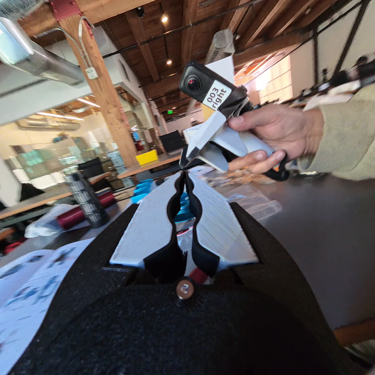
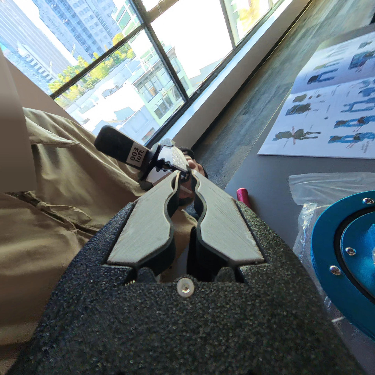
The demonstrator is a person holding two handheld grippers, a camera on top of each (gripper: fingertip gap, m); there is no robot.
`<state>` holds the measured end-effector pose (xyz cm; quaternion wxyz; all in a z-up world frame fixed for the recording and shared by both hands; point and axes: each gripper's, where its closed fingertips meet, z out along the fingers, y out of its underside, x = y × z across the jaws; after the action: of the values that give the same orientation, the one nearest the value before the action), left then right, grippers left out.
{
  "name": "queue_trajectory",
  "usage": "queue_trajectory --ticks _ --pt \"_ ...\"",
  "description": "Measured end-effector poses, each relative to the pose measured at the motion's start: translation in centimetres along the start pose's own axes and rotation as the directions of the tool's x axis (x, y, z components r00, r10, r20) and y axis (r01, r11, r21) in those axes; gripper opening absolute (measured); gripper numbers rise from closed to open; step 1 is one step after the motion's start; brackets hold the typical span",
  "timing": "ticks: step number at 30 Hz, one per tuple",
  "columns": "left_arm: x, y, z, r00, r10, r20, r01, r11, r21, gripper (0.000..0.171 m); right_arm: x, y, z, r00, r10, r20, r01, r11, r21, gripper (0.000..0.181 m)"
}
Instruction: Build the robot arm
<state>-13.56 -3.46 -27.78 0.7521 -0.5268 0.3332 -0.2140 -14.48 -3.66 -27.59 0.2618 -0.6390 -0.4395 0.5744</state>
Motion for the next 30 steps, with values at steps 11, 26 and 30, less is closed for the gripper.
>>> queue_trajectory --ticks 11,26,30 --pt "-0.8 -1.0 0.8 0.998 -0.057 -0.033 0.059 0.996 0.065 0.000 -0.1 0.0 0.0 0.991 0.032 -0.127 -0.017 0.992 0.123 0.004" --pt "0.5 -0.5 0.5 0.992 0.104 -0.076 -0.099 0.993 0.067 0.000 -0.3 0.6 -0.4 0.995 0.093 -0.028 -0.089 0.988 0.125 0.000" --pt "1.2 0.1 0.0 0.975 0.077 -0.208 -0.074 0.997 0.022 0.000 -0.1 1.8 -0.5 0.995 0.098 -0.013 -0.097 0.995 0.035 0.000"
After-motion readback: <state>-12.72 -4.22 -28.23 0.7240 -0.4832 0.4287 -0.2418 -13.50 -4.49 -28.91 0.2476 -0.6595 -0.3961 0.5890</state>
